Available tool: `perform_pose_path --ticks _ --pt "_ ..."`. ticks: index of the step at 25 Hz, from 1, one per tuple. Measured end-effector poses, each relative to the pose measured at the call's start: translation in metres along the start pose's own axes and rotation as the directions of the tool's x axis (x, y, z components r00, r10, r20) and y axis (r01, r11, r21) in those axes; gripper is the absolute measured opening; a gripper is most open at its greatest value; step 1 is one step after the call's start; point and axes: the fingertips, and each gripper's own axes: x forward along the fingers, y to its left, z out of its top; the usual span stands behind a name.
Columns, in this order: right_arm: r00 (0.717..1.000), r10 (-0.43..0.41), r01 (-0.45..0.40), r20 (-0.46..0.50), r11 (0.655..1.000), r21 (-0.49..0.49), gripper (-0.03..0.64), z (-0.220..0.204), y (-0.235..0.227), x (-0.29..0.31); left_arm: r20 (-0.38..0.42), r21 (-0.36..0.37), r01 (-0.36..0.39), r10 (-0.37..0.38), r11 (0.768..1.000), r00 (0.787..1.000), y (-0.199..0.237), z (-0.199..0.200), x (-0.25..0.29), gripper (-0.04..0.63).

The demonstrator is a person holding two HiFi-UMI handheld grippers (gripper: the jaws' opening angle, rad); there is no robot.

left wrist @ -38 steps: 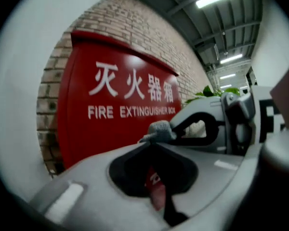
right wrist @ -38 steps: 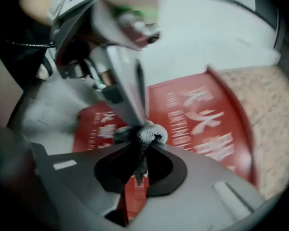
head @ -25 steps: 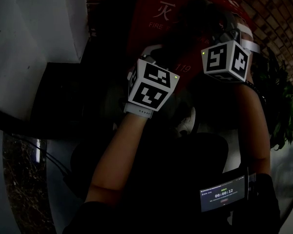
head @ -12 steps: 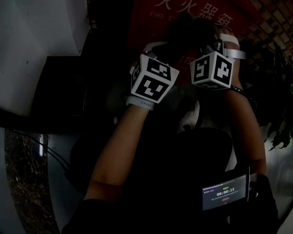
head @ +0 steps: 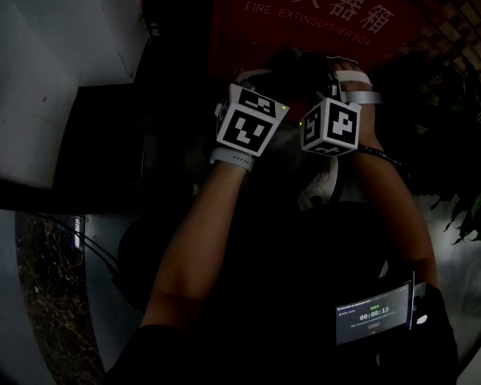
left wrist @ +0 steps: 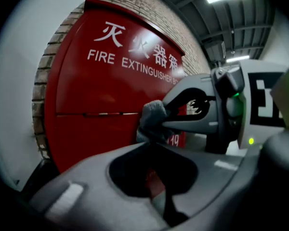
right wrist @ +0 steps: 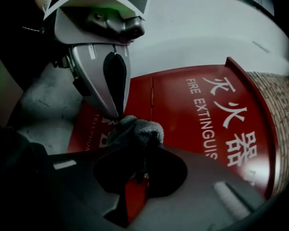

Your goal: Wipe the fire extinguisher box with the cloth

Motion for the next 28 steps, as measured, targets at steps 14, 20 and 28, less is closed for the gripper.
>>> perform_pose_path --ticks 14,20,28 --pt "0.988 0.156 -0.155 0.004 0.985 0.075 0.034 -0.002 0.101 0.038 -0.146 -0.132 0.043 -0.062 0.99 0.987 -0.001 -0.064 0.023 0.003" --pt "0.976 0.219 -0.218 0.0 0.971 0.096 0.034 -0.008 0.143 0.052 -0.231 -0.108 0.065 -0.088 0.992 0.969 -0.005 -0.1 0.042 0.003" --pt "0.962 0.272 -0.269 -0.011 0.957 0.11 0.034 -0.012 0.189 0.067 -0.327 -0.121 0.125 -0.158 0.985 0.932 -0.017 -0.156 0.062 0.003"
